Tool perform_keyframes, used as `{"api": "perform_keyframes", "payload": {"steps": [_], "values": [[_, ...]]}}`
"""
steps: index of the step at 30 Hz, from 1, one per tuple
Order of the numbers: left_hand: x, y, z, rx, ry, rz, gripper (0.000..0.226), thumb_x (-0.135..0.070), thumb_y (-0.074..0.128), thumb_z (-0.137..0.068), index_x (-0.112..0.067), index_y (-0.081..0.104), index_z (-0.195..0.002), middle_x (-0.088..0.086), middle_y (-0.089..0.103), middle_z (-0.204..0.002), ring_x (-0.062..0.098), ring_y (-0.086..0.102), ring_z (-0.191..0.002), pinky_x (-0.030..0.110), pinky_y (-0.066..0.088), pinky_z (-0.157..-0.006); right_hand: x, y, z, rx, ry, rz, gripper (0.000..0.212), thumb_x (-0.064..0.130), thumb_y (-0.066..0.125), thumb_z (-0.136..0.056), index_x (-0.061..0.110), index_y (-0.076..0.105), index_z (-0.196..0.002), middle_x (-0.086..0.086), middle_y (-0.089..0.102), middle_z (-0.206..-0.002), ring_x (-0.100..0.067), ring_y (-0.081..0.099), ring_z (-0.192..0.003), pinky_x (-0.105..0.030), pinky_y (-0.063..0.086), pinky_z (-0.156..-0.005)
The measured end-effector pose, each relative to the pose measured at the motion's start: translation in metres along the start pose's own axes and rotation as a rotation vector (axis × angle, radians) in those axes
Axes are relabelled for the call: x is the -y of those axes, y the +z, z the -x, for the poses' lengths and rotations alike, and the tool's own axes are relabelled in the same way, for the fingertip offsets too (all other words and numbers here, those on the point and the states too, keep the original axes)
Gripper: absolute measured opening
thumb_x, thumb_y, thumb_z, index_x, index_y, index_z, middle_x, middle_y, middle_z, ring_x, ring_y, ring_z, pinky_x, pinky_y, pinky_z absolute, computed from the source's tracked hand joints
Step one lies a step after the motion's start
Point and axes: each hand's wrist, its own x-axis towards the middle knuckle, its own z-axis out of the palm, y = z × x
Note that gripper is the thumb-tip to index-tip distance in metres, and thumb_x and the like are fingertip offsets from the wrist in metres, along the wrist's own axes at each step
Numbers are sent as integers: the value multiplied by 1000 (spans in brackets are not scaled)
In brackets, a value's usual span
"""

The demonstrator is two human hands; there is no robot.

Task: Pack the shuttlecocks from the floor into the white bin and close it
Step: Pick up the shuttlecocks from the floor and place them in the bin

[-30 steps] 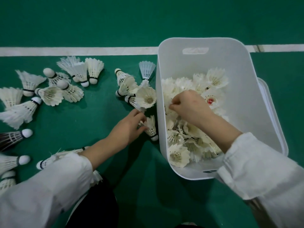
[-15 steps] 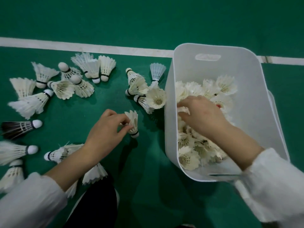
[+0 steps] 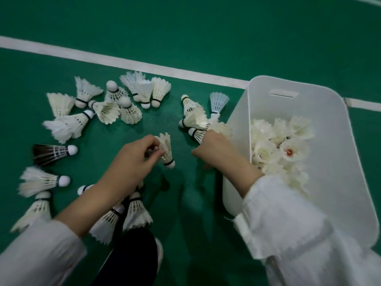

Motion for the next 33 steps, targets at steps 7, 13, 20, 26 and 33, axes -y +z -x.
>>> {"api": "perform_keyframes", "payload": {"steps": [7,13,20,26,33], "values": [[22,-14,2,-38,-67,33,12,-25,60,-88,-13,59,-90,0,62,-76,14,58,-72,30,47,-67,4,24,-7,-59,150,56,28,0,41,-92,-5,53,-116,-23,56,-122,-34,52,-115,-34,42,-88],[34,-21,1,-39,-73,-4,10,-26,59,-89,-17,57,-92,-14,52,-67,-4,48,-60,10,35,-55,16,6,10,-326,14,67,12,-4,49,-84,-2,60,-89,-17,54,-81,-34,51,-75,-30,34,-62],[49,-33,8,-30,-141,-41,26,-40,51,-91,-17,55,-81,-4,55,-65,4,46,-57,18,33,-51,47,71,10,-210,-303,-67,15,7,49,-89,4,64,-88,-16,67,-89,-34,58,-84,-34,34,-65],[78,-63,33,162,-300,-217,23,-41,47,-92,-20,55,-86,-3,54,-62,13,48,-53,32,42,-55,42,112,16,-122,-314,17,15,0,47,-87,6,60,-83,-11,64,-89,-29,56,-77,-29,29,-60],[68,-52,72,371,-392,-353,35,-61,41,-87,-32,56,-72,-13,53,-63,5,47,-55,22,36,-51,39,109,16,-116,-275,-3,16,2,49,-86,9,52,-71,-13,63,-82,-27,42,-66,-33,32,-59]]}}
